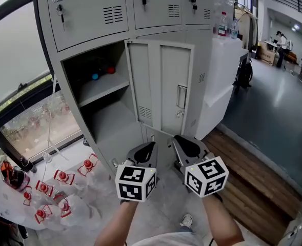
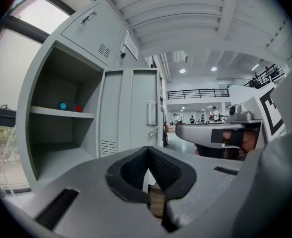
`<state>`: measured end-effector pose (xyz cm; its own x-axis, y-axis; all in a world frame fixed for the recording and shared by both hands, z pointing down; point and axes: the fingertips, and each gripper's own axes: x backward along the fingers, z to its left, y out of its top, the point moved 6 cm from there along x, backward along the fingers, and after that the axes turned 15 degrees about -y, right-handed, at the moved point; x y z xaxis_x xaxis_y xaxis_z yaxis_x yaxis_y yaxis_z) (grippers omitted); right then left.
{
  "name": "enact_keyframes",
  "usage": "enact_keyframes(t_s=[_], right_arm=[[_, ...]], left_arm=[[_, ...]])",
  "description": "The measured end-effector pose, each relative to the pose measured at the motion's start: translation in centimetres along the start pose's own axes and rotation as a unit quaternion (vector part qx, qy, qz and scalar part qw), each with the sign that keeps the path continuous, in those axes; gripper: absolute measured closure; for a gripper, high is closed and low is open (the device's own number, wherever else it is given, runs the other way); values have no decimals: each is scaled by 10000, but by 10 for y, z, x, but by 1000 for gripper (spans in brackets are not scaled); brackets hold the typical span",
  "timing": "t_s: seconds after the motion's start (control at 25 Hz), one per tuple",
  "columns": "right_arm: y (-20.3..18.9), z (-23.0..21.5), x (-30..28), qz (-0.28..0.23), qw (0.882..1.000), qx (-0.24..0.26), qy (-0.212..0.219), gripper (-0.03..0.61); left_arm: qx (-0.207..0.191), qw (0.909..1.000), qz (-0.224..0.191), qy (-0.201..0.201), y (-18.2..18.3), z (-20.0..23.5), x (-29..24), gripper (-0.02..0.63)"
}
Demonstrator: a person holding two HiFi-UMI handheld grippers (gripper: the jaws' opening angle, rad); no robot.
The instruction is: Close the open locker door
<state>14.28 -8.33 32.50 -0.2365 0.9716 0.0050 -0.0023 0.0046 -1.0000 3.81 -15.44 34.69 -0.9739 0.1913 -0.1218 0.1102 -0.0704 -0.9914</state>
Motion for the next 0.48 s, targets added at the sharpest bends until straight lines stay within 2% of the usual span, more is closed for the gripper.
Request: enact_keyframes(t_s=[0.48], right_arm=[[13,-77,-39,-75,9986,72,526,569]], left_arm=[[69,9983,-57,583,16,1,-71,607]])
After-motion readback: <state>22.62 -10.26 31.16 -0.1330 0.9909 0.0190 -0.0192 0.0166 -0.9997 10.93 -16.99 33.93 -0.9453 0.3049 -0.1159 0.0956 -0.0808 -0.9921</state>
